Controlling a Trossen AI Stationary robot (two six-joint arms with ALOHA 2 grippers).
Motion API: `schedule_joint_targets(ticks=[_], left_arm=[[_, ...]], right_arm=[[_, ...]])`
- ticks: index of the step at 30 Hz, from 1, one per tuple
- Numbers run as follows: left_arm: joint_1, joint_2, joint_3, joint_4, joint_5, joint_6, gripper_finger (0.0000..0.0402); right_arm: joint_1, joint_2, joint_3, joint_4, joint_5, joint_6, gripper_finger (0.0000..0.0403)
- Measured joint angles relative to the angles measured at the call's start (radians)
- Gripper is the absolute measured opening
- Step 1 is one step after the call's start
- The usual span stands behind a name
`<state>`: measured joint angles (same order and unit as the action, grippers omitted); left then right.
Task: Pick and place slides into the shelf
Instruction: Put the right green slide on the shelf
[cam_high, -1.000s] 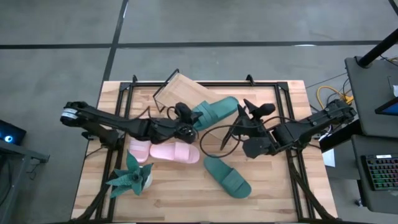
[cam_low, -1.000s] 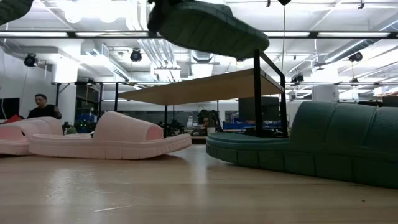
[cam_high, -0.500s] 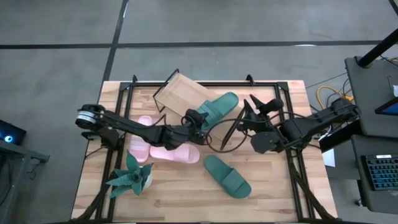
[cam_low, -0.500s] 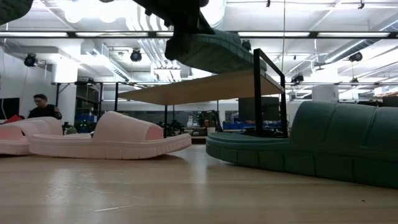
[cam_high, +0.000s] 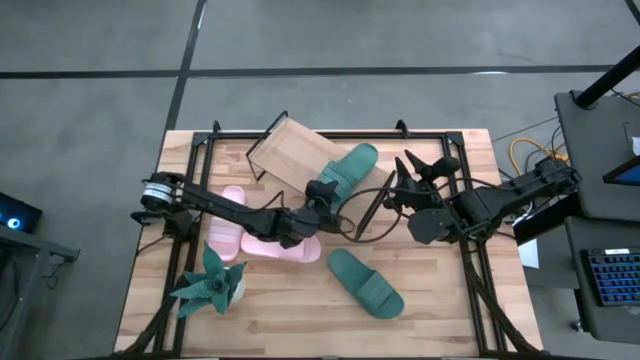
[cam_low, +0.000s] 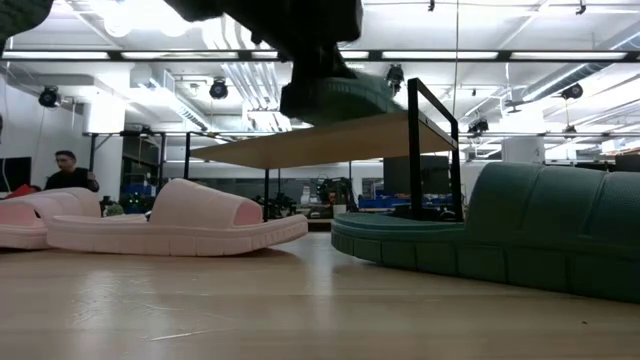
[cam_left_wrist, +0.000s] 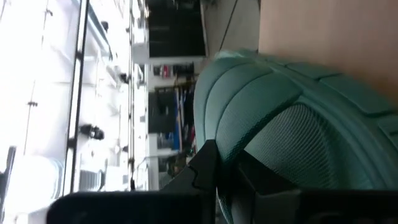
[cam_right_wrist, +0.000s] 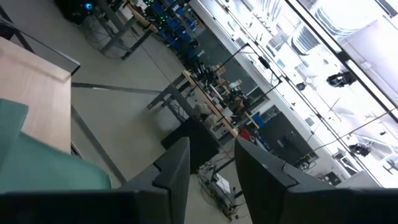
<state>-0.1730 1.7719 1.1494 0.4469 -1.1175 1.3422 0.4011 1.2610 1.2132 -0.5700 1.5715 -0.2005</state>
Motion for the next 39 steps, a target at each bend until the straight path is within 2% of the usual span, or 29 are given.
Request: schedule_joint_targets(ticks=[11, 18, 39], left_arm=[[-0.005, 0.068, 0.043, 0.019, 0.01, -0.002, 0.0001], [-0.007, 0.067, 0.043, 0.018, 0.038, -0.081, 0.0001], [-0.049, 0.066, 0.044, 0.017, 0.021, -0.142, 0.0001]], right_arm=[[0.0, 0.0, -0.005, -0.002, 0.0, -0.002, 0.0111], [0.0, -0.002, -0.006, -0.002, 0.0, -0.012, 0.0104], [0.0, -0.002, -0.006, -0.003, -0.001, -0.018, 0.0098]])
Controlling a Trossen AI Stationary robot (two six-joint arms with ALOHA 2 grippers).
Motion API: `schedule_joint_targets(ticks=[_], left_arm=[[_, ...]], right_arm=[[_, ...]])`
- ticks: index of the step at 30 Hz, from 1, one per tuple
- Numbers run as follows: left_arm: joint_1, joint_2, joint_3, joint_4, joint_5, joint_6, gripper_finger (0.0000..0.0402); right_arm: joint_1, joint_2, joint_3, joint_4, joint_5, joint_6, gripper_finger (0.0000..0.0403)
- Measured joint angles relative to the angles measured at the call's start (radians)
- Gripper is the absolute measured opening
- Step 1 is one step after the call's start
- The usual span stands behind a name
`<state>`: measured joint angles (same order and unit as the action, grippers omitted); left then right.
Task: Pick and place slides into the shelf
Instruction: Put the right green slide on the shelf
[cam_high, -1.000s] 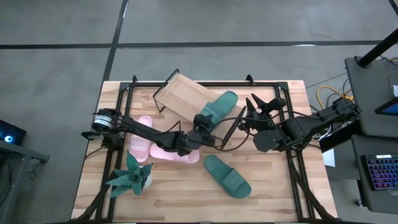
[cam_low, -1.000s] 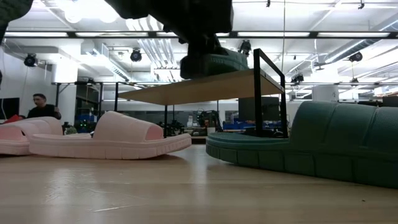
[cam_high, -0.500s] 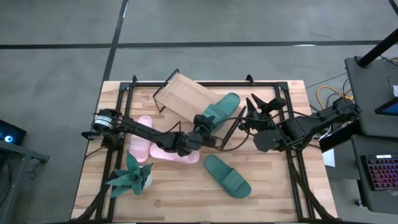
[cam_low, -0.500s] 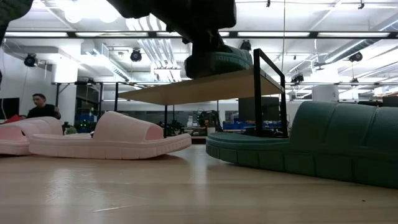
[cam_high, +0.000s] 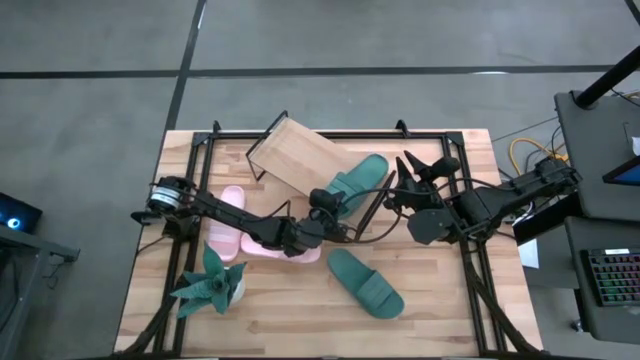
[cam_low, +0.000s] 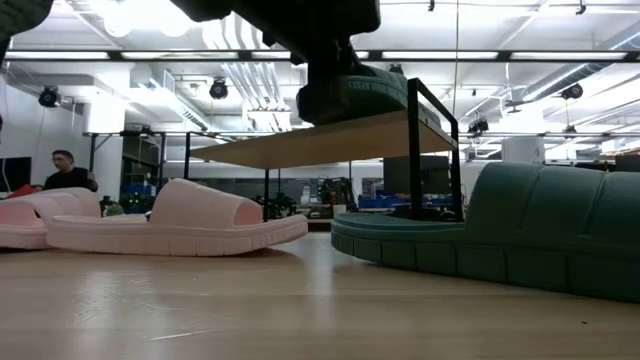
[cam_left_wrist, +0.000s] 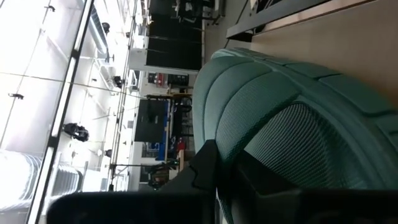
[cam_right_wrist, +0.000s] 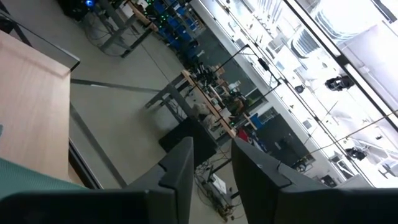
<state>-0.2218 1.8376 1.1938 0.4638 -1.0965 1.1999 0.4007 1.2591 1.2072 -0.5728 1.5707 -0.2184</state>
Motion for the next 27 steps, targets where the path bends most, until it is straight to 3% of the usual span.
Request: schedule_joint_targets(ticks=[13, 27], left_arm=[[0.0, 0.078, 0.053, 0.0, 0.022, 0.013, 0.0001], [-0.002, 0.08, 0.066, -0.001, 0.071, 0.036, 0.0001]], right_arm=[[0.0, 0.0, -0.006, -0.001, 0.0, 0.0, 0.0099], [0.0, -0.002, -0.038, -0.008, 0.0, -0.002, 0.009]])
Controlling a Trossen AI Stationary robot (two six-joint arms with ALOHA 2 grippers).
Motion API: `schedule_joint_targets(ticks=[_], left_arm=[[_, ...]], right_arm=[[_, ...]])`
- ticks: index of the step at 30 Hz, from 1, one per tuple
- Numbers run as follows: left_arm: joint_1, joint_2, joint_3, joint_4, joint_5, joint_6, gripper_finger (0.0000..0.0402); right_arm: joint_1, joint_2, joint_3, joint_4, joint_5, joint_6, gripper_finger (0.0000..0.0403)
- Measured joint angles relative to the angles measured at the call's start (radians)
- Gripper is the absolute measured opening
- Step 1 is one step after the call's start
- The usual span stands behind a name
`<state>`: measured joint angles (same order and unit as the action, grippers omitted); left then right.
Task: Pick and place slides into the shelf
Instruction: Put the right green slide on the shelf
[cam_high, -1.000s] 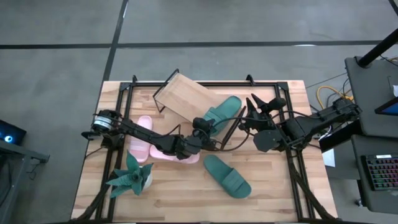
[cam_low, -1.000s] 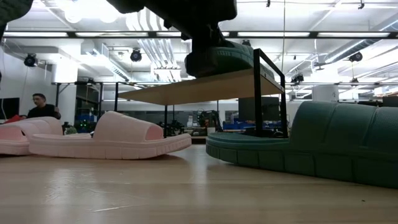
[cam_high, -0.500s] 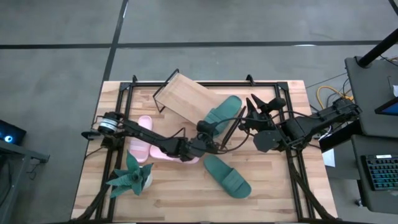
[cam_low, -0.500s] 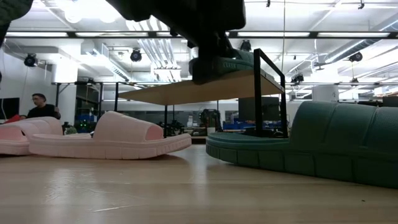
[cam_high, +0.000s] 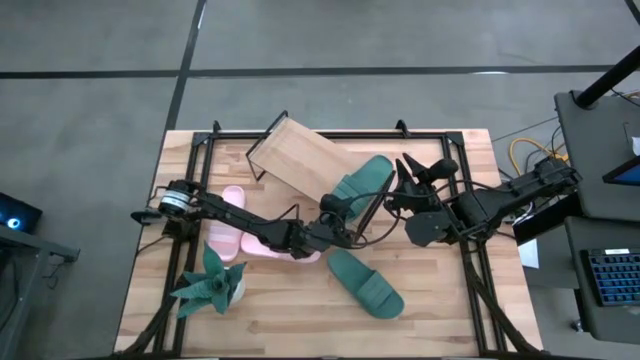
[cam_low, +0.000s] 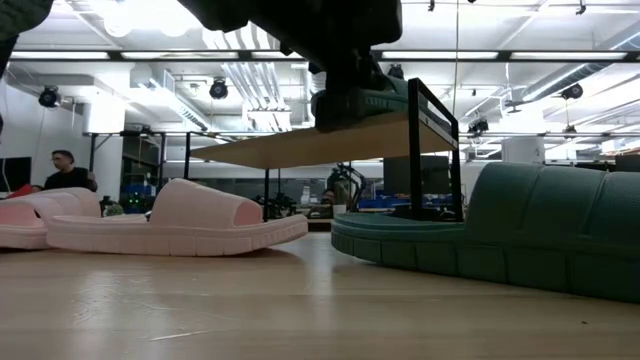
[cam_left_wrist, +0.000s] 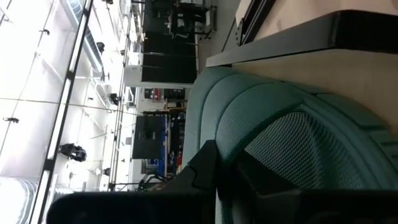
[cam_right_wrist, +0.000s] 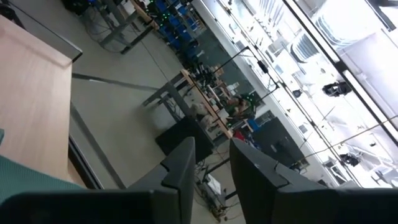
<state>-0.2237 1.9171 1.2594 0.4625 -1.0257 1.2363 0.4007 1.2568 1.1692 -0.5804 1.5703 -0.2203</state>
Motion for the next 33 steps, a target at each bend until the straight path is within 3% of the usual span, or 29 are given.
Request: schedule_joint_targets(ticks=[9, 24, 28, 33], left_arm=[[0.0, -0.001, 0.001, 0.0, 0.004, -0.026, 0.001], [-0.029, -0.003, 0.031, 0.001, -0.021, -0.026, 0.0205], [-0.063, -0.003, 0.05, -0.003, -0.028, -0.005, 0.0231], [-0.067, -0.003, 0.065, -0.003, -0.023, 0.048, 0.0234]], right_arm=[[0.0, -0.001, -0.001, -0.008, 0.0, 0.0, 0.0093], [0.0, -0.01, -0.001, -0.014, 0.0, -0.016, 0.0091], [0.0, -0.017, -0.001, -0.014, 0.0, -0.019, 0.0093], [0.0, -0.028, -0.001, -0.014, 0.0, -0.016, 0.0086]])
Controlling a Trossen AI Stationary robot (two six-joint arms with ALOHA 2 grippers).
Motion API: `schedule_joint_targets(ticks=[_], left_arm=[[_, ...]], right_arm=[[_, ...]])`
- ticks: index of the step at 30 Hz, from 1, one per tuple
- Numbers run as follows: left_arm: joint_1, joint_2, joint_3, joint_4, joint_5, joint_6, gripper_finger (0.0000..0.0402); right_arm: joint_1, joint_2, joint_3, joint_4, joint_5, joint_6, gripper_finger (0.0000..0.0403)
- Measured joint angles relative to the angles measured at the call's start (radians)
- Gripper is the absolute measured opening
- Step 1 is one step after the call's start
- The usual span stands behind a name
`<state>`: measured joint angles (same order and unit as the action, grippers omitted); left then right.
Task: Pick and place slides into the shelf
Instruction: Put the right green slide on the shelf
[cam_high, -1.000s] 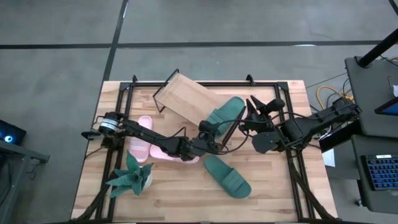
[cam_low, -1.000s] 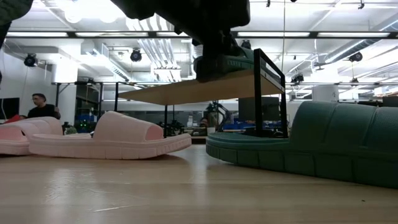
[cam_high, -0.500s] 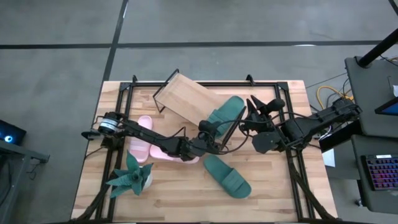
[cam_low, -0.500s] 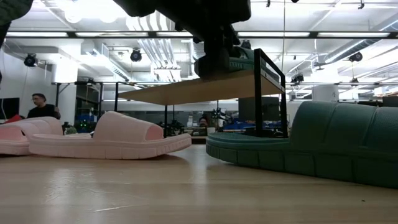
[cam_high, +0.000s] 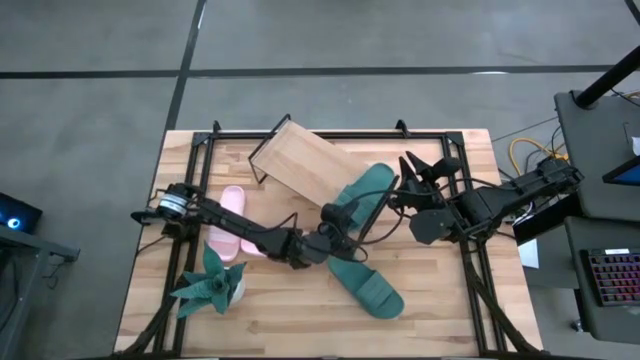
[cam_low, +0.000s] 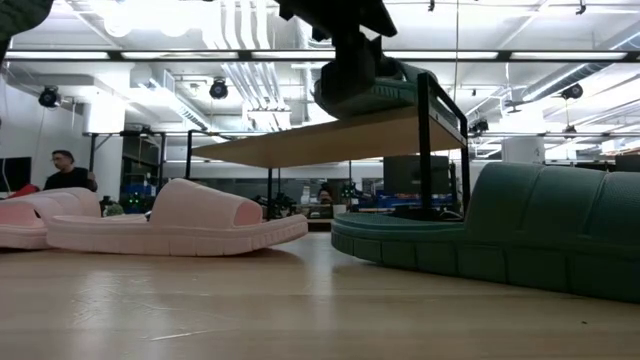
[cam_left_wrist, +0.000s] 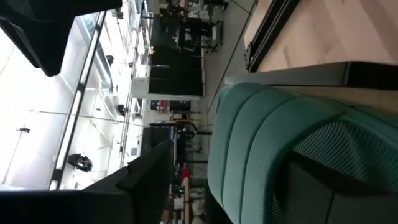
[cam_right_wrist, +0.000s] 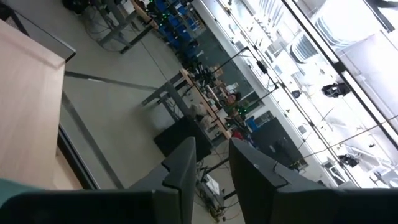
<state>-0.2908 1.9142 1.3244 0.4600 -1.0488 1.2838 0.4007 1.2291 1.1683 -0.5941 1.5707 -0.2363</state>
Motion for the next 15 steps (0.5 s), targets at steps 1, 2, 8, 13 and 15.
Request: schedule_joint_targets(ticks=[1, 2, 8, 13, 15], left_arm=[[0.004, 0.0, 0.0, 0.001, 0.0, 0.007, 0.0234], [0.009, 0.0, 0.0, 0.0, 0.0, 0.014, 0.0234], [0.04, 0.0, -0.001, 0.002, 0.021, 0.023, 0.0235], [0.062, -0.005, 0.002, -0.015, 0.044, 0.037, 0.0235], [0.063, -0.019, 0.007, -0.067, 0.046, 0.034, 0.0235]], right_arm=[[0.0, 0.0, 0.0, 0.0, 0.0, 0.0, 0.0085], [0.0, 0.0, 0.0, 0.0, 0.0, 0.0, 0.0083], [0.0, 0.0, 0.0, 0.0, 0.0, 0.0, 0.0083], [0.0, 0.0, 0.0, 0.0, 0.0, 0.0, 0.0087], [0.0, 0.0, 0.0, 0.0, 0.0, 0.0, 0.0087]])
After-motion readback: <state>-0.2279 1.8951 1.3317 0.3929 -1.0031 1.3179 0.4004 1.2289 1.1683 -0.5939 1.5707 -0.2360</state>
